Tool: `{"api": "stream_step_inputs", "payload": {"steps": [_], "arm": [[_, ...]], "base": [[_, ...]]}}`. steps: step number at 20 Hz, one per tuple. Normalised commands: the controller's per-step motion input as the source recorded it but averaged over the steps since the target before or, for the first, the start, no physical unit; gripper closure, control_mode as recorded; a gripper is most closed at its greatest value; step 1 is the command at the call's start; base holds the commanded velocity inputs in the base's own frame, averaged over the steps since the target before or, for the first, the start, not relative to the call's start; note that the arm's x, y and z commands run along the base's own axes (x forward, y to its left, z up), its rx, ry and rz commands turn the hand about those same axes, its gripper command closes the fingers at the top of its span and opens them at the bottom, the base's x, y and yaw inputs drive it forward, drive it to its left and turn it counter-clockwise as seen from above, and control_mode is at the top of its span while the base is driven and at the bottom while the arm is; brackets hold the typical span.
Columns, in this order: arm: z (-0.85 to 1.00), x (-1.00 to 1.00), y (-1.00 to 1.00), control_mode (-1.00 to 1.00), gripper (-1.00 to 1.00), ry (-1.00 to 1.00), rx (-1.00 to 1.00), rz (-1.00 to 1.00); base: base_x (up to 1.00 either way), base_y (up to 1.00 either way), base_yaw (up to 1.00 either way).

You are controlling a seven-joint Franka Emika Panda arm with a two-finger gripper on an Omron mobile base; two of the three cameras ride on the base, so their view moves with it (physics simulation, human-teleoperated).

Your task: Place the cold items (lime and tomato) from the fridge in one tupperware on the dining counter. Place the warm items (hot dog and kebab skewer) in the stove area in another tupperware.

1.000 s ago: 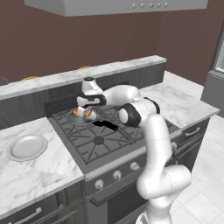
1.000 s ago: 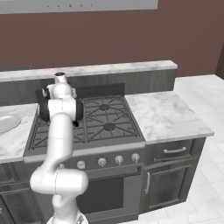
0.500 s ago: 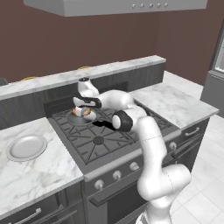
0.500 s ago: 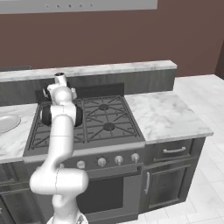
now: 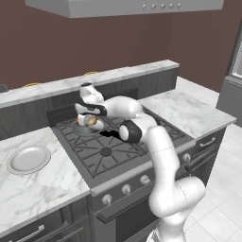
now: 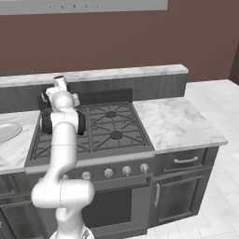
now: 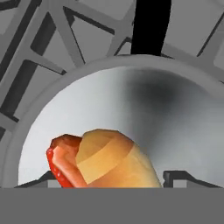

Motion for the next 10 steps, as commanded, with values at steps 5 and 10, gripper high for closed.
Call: {"api": "stream_step_inputs", "payload": {"steps": [5, 10], "arm": [[0.26, -0.85, -0.20, -1.00, 1.00, -0.49, 0.10, -0.28], [0.09, -0.71, -0.63, -1.00, 1.00, -0.73, 0.23, -0.16]], "base": [[0.00, 0.00, 0.00], [0.00, 0.00, 0.00]]}}
